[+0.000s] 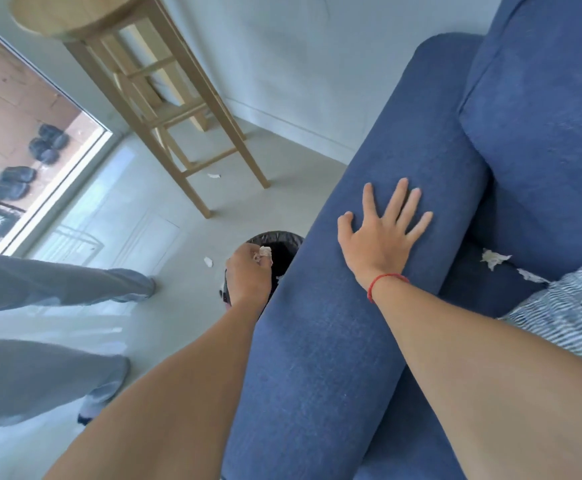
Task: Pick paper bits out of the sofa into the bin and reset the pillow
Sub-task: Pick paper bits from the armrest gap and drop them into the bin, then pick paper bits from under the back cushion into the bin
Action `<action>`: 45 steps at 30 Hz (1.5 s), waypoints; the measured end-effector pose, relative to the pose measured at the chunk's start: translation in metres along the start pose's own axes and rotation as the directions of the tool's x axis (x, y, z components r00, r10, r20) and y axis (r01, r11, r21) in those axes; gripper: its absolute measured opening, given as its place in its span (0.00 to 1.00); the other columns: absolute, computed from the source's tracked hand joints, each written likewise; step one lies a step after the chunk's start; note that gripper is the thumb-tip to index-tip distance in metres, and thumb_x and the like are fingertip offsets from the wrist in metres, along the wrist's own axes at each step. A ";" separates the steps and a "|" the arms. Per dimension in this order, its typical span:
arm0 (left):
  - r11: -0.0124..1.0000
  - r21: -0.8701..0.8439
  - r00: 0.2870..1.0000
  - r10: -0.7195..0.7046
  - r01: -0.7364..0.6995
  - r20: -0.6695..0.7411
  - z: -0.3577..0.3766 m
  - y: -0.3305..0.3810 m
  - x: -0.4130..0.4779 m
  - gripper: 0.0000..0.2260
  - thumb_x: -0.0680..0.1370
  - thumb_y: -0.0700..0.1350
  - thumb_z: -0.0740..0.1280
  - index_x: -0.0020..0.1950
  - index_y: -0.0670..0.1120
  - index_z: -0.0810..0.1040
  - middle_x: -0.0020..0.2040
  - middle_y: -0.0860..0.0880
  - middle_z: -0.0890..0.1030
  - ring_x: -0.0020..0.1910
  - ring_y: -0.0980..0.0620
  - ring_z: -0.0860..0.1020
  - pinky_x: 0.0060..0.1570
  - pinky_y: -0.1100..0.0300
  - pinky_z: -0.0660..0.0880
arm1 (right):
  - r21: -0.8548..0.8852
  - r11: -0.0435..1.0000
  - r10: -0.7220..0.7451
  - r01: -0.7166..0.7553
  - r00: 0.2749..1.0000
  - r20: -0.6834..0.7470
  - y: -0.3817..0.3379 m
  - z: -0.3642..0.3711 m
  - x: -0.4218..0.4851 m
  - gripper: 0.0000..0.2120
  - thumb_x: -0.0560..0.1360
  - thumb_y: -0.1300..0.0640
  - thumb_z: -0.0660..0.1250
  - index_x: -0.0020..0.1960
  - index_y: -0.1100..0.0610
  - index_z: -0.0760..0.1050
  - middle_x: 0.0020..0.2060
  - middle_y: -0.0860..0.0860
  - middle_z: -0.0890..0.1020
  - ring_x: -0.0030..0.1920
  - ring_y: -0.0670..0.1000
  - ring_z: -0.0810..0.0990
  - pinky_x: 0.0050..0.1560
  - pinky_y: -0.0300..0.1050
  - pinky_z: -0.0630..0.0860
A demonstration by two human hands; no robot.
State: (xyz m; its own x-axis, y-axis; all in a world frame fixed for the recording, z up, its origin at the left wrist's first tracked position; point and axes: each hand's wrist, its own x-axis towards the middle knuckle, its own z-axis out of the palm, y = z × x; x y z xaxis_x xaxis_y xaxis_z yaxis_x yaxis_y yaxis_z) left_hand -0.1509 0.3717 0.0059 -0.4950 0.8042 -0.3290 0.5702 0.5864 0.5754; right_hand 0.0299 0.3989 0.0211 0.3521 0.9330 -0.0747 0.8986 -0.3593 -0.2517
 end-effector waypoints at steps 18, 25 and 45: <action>0.974 0.217 0.968 -0.117 0.067 0.223 0.023 0.003 0.019 0.21 0.77 0.48 0.65 0.25 0.45 0.63 0.26 0.42 0.71 0.27 0.45 0.71 0.32 0.59 0.65 | -0.003 1.000 0.019 -0.019 0.998 -0.056 -0.001 0.012 0.003 0.29 0.75 0.41 0.54 0.76 0.44 0.61 0.79 0.58 0.53 0.79 0.61 0.49 0.75 0.66 0.43; 0.997 0.064 0.962 0.026 -0.045 0.272 0.028 0.053 -0.021 0.21 0.79 0.53 0.57 0.27 0.47 0.68 0.30 0.48 0.72 0.32 0.46 0.71 0.29 0.60 0.62 | 0.038 0.996 -0.088 0.084 0.989 0.116 0.013 -0.010 0.001 0.32 0.77 0.39 0.54 0.78 0.46 0.54 0.80 0.56 0.45 0.79 0.58 0.41 0.76 0.63 0.38; 0.775 0.255 0.789 0.451 -0.578 0.417 0.145 0.216 -0.200 0.26 0.79 0.53 0.59 0.75 0.45 0.63 0.73 0.41 0.65 0.74 0.45 0.59 0.72 0.49 0.57 | 0.217 0.963 0.136 -0.157 0.985 0.107 0.264 -0.145 0.003 0.25 0.81 0.48 0.56 0.75 0.55 0.62 0.77 0.55 0.59 0.79 0.56 0.53 0.77 0.62 0.44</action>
State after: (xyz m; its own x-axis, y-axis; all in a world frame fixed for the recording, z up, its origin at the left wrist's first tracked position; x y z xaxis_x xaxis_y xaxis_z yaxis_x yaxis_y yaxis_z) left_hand 0.1664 0.3518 0.0879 0.1405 0.9396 -0.3123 0.8952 0.0142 0.4454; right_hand 0.3065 0.3038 0.0947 0.4412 0.8722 -0.2111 0.7538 -0.4878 -0.4403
